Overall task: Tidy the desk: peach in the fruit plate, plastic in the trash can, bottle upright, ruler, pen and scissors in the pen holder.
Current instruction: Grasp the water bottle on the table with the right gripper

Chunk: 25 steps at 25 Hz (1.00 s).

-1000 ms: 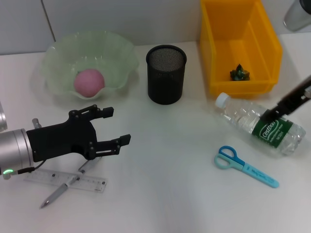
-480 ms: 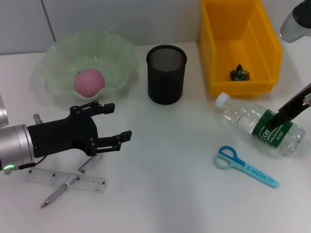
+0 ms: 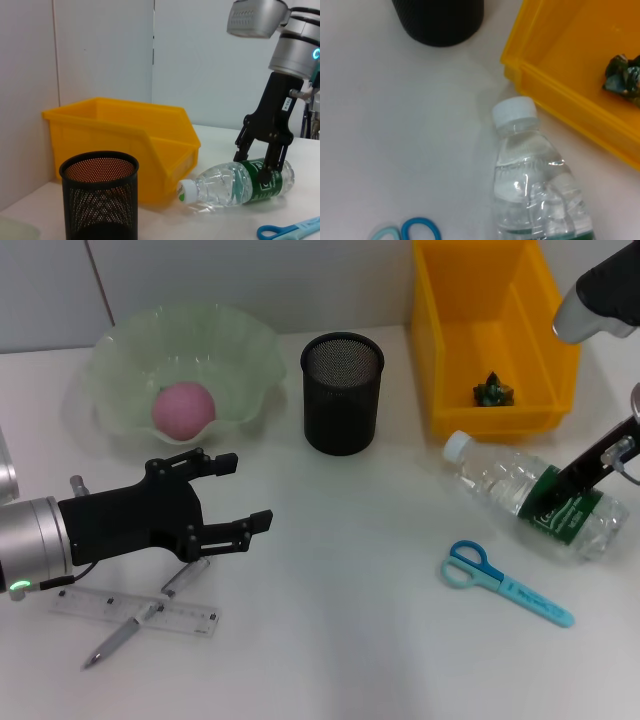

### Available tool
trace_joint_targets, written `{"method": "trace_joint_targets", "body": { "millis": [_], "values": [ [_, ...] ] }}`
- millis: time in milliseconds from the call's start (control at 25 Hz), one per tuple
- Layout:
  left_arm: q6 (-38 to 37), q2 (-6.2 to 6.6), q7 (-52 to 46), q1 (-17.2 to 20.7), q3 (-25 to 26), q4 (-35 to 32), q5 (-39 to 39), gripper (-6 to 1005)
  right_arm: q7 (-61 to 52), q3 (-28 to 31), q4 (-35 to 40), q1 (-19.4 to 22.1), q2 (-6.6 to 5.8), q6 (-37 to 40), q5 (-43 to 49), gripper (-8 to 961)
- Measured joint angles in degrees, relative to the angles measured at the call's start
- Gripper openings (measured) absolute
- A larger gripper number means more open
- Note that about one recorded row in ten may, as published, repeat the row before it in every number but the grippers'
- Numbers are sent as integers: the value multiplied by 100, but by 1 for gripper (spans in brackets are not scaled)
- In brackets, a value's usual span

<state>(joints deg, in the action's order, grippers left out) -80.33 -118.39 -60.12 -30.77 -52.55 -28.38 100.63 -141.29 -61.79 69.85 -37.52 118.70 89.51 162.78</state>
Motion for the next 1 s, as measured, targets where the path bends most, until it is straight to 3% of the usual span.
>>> {"method": "trace_joint_targets", "body": {
  "millis": [1000],
  "values": [
    [1,-18,1,1,-17,8,0,834,183,-9,-853,-163,13,-408,-32,809]
  ]
}}
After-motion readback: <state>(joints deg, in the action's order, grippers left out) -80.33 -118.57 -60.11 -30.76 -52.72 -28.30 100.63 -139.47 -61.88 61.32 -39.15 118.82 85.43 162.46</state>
